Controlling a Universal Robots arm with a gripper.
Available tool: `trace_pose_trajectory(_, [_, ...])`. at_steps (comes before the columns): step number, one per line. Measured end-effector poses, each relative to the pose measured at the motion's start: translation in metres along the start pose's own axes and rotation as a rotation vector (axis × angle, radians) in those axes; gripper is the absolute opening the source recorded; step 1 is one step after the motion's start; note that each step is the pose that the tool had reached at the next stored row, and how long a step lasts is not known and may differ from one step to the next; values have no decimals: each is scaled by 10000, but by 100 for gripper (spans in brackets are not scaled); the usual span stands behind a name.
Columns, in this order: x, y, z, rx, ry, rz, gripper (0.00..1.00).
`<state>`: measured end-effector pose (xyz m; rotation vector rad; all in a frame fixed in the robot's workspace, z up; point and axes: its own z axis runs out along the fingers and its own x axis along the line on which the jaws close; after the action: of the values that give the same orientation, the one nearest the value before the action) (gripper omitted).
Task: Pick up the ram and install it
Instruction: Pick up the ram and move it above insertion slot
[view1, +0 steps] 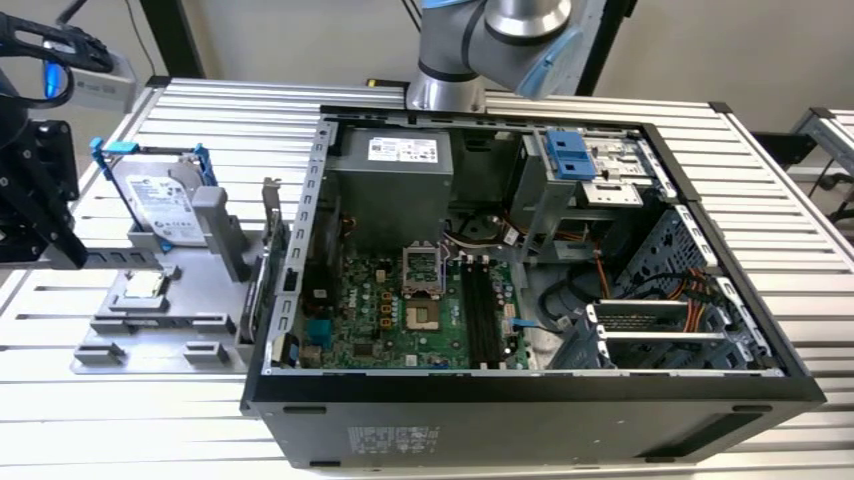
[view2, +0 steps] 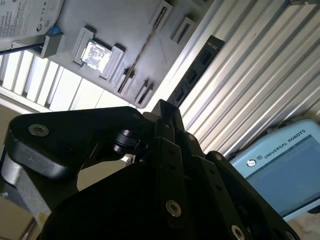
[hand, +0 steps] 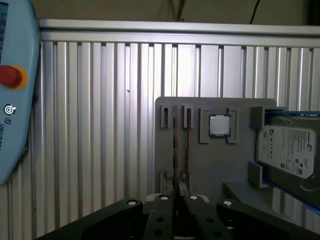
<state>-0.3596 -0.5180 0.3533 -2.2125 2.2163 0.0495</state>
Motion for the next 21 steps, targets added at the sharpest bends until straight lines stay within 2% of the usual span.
trace_pose_trajectory(21, [-3, 1, -67, 0, 0, 0, 0])
